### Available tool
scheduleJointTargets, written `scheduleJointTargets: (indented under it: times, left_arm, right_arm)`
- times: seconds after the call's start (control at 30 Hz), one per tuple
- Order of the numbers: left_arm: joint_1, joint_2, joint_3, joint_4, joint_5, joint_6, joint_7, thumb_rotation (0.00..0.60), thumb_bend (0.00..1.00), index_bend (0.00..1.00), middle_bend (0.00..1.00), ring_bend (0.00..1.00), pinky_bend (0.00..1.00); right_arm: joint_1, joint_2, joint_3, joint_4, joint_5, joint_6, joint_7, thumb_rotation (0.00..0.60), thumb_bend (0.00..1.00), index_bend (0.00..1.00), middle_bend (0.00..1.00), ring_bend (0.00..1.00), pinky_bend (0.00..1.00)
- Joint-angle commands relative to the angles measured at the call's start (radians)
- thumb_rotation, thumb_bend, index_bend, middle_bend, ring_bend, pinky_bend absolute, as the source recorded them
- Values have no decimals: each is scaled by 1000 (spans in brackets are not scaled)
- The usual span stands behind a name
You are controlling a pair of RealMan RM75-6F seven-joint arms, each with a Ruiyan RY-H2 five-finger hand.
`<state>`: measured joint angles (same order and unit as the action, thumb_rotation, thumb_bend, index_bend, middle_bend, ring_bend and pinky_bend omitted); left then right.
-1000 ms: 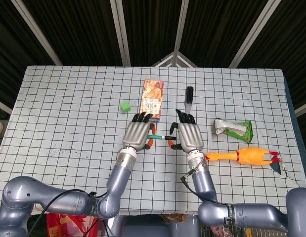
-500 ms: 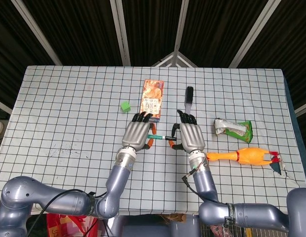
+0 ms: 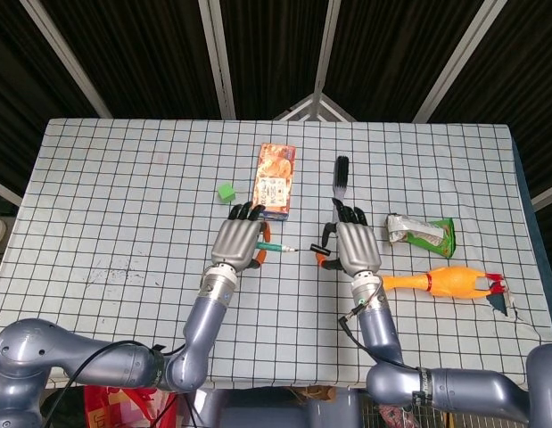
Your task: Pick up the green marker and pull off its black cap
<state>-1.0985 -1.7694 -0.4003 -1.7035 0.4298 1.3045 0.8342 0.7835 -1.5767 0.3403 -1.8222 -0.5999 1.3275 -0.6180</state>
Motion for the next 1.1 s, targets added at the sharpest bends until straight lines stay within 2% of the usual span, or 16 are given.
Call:
scheduleJointTargets:
  times: [0.03,0.13,0.23,0.3,0.4,0.43,0.5,0.6,0.77,0.9,1.1]
  left_arm:
    - [16,18,18,-8,6,4,1,600,536,596,95,0,0]
    - [40,37,32,-12,16,3,-20,600,536,596,95,0,0]
    - [63,55,52,-8,29,-10,-40,600,536,591,95,0,0]
    - [75,62,67,1,38,-27,-54,600,536,546,94,0,0]
    - [90,70,84,14,46,-66,-80,600,535,381,84,0,0]
    - [92,72,89,19,46,-78,-83,600,535,308,79,0,0]
    - [96,75,94,24,52,-98,-93,600,535,223,71,0,0]
    - [97,78,98,25,64,-109,-101,600,535,188,61,0,0]
    - [107,94,99,6,84,-104,-114,600,535,150,30,0,0]
    - [135,139,102,-39,127,-85,-144,600,537,130,23,0,0]
    - [220,278,154,-164,206,-12,-160,600,538,91,18,0,0]
  right_arm:
    - [-8,5,-19,13,4,-18,2,600,373,694,72,100,36]
    - [-17,-1,-39,39,0,-44,19,600,373,691,72,100,36]
    - [-21,-11,-57,63,3,-75,30,600,374,624,71,99,36]
    - [-19,-17,-67,76,13,-93,24,600,374,495,71,95,36]
    - [-15,-30,-67,88,24,-102,21,600,358,302,71,83,32]
    - [-13,-33,-64,88,30,-102,20,600,345,256,70,81,29]
    - [-10,-38,-58,85,36,-96,15,600,293,139,63,72,23]
    - [-8,-42,-49,78,39,-84,13,600,264,48,52,68,22]
    - [-24,-21,-31,51,16,-66,45,600,263,18,52,68,22]
    - [-61,40,-25,12,-37,-42,88,600,263,41,52,68,22]
    - [-138,163,-88,-4,-172,27,95,600,263,87,52,68,22]
